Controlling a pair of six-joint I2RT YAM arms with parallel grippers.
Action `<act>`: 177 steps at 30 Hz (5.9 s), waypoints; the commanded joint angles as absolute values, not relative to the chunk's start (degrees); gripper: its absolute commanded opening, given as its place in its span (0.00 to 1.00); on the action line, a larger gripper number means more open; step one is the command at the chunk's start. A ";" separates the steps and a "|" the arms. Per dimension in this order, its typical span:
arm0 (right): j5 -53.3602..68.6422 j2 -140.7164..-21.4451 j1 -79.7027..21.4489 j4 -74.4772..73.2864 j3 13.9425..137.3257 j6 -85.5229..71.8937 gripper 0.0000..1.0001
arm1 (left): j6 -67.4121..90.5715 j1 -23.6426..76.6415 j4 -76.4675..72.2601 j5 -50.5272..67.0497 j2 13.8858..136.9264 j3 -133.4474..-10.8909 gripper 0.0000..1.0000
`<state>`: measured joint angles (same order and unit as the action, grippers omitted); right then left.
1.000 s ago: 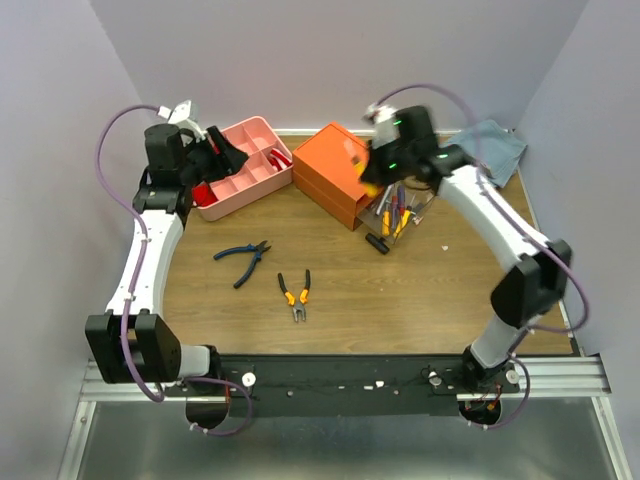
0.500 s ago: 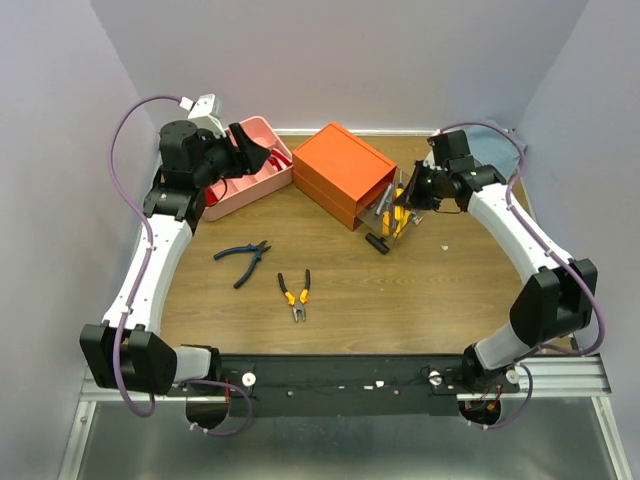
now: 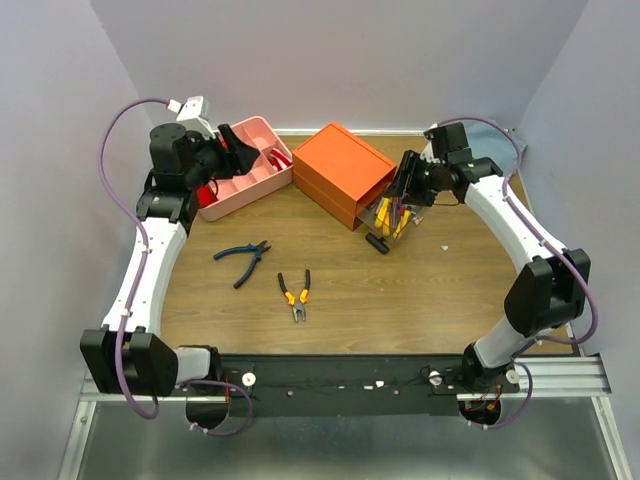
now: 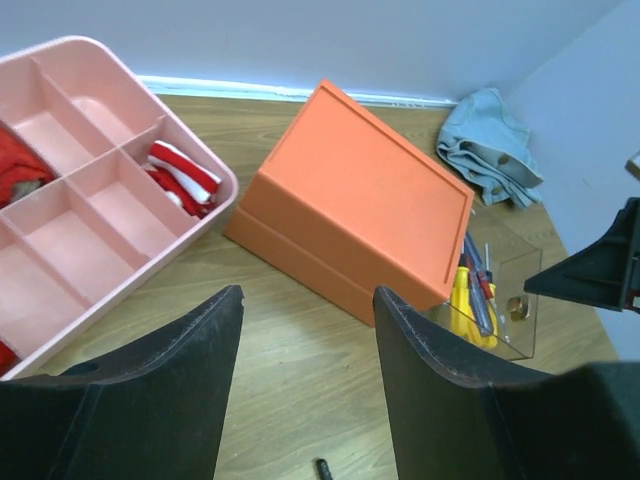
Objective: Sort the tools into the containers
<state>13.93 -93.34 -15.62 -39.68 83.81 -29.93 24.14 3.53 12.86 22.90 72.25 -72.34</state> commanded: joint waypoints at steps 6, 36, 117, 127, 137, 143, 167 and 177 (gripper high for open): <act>7.33 -81.04 -12.13 -38.33 78.32 -14.28 0.52 | 22.50 11.25 11.51 23.47 91.48 -87.79 0.61; 18.37 -83.93 -3.16 -25.23 62.22 -11.07 0.01 | 5.97 12.92 15.82 20.74 119.62 -107.84 0.59; 34.98 -111.17 -11.60 -44.72 89.02 36.09 0.58 | 3.60 18.37 18.37 18.63 118.57 -101.95 0.57; 37.01 -117.42 -12.30 -65.55 98.53 79.84 0.57 | 2.99 18.37 19.07 18.46 117.33 -100.81 0.57; 26.47 -119.17 -15.38 -62.58 95.80 91.75 0.57 | 3.16 18.37 18.90 18.28 116.28 -99.40 0.57; 23.73 -121.46 -16.96 -61.87 96.58 94.48 0.52 | 2.99 18.11 19.16 17.93 116.45 -100.37 0.57; 33.55 -105.57 -17.67 -68.98 92.18 91.60 0.01 | 4.22 17.75 18.46 18.28 117.60 -104.50 0.57; 48.27 -104.50 -17.40 -52.78 110.21 44.09 0.01 | 7.73 17.84 16.79 12.50 113.22 -105.21 0.60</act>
<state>43.07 -102.94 -17.30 -66.26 107.81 72.97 4.82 16.78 17.21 16.82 117.56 -103.44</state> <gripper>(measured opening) 0.091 0.594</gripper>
